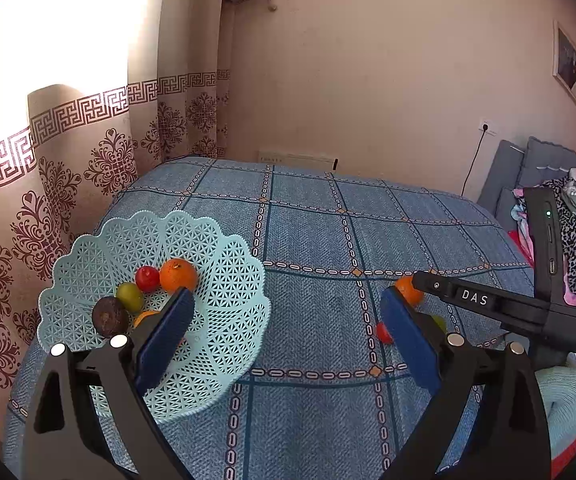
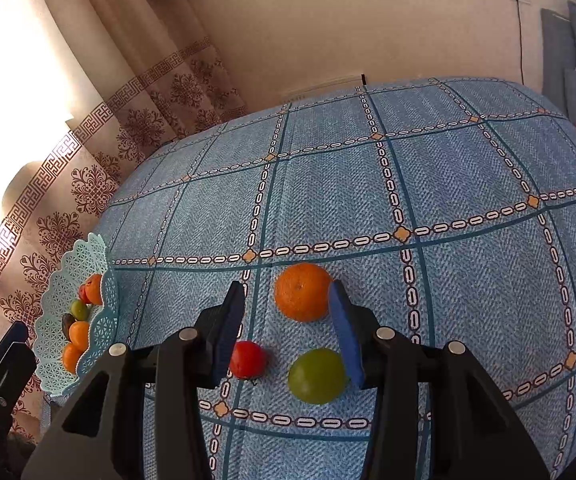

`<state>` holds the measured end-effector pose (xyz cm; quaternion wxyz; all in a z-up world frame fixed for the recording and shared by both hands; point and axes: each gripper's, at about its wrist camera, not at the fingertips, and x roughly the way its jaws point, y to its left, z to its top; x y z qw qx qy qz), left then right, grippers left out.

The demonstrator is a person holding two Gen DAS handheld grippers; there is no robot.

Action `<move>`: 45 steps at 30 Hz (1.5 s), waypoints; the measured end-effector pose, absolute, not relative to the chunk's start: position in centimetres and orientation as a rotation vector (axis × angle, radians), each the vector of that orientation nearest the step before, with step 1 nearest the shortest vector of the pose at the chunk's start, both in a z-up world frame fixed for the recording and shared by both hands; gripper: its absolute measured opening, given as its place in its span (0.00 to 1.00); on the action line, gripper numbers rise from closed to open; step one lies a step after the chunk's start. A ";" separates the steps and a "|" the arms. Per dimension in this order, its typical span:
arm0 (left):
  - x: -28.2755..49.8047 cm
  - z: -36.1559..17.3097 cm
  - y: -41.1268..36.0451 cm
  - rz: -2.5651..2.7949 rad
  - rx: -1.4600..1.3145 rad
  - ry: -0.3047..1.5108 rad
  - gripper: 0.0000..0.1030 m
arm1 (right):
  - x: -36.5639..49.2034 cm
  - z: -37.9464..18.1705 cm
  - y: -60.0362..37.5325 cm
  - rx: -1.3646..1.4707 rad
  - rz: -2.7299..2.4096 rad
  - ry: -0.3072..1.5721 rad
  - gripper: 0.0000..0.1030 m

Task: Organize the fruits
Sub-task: 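Withdraw both grippers from the basket toward the remaining fruit, then grasp a large orange with the right gripper while the left gripper grasps a red tomato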

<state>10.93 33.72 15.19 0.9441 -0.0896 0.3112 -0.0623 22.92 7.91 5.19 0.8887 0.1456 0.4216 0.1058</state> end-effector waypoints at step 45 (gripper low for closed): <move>15.1 10.8 26.0 -0.308 -0.104 0.853 0.92 | 19.2 5.9 1.8 0.341 0.182 0.834 0.39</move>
